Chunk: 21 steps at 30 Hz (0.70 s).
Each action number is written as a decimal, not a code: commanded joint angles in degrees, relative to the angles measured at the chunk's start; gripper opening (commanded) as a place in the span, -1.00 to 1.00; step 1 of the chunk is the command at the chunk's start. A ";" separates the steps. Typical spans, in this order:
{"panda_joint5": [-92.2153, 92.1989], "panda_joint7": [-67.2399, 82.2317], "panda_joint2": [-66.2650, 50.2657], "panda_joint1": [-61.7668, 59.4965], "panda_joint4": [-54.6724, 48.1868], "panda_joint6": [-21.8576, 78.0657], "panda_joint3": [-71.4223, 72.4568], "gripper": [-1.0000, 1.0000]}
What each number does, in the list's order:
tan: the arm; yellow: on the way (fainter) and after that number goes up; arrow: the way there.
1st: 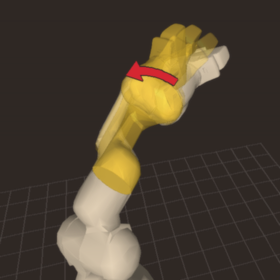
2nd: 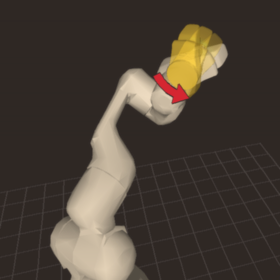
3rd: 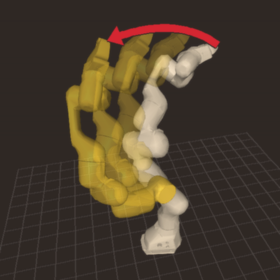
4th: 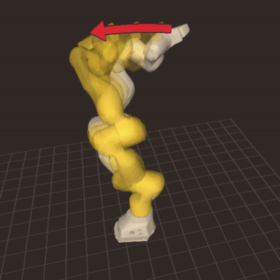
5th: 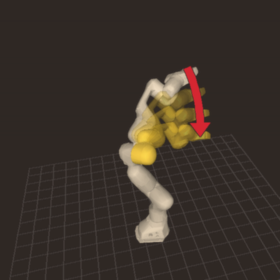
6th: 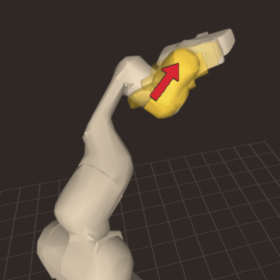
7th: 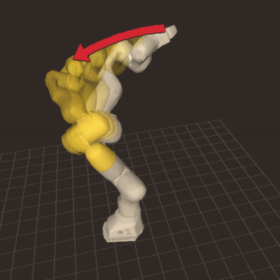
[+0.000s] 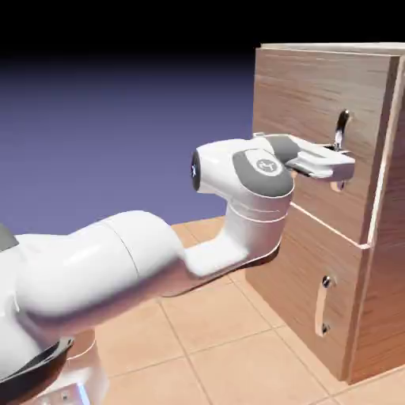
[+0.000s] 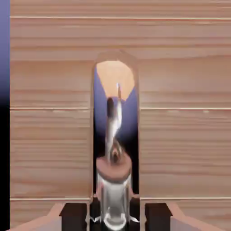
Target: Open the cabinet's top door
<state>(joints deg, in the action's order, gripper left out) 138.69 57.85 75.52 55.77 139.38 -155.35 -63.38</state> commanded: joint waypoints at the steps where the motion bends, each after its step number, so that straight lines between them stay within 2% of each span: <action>1: -0.24 -0.74 0.37 -1.89 2.08 1.61 1.36 -1.00; 11: -10.61 -5.74 5.65 -20.13 21.84 18.30 19.62 -1.00; 21: -29.13 -6.54 11.88 -27.20 32.10 31.59 40.38 -1.00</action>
<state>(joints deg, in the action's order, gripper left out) 109.59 51.30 87.40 28.56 171.48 -123.70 -23.01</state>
